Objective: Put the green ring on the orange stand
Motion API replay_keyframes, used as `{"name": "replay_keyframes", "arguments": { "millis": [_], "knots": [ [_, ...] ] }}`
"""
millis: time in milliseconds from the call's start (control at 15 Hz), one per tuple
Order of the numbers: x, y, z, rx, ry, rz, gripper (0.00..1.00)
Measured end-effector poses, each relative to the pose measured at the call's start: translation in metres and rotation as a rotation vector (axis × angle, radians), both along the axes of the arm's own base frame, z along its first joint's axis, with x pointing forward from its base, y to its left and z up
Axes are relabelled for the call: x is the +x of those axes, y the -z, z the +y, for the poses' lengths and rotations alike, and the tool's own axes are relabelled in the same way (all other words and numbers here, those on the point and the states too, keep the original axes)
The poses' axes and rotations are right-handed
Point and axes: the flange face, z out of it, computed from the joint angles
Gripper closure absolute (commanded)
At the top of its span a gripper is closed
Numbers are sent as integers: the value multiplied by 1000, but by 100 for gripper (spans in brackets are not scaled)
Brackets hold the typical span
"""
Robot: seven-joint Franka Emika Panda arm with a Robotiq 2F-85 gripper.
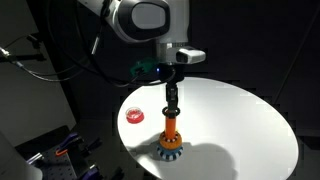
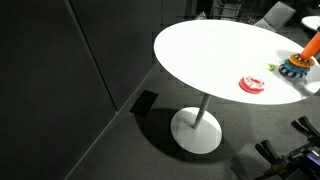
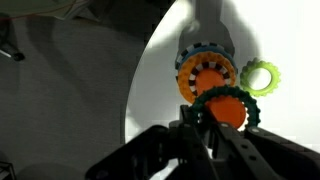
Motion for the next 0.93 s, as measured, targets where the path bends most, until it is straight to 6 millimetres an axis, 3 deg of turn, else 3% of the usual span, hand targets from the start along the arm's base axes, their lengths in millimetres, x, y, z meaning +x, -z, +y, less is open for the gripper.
{"name": "replay_keyframes", "arguments": {
  "millis": [533, 933],
  "knots": [
    [-3, 0, -2, 2, 6, 1, 1],
    [-7, 5, 0, 8, 5, 11, 0]
  ]
}}
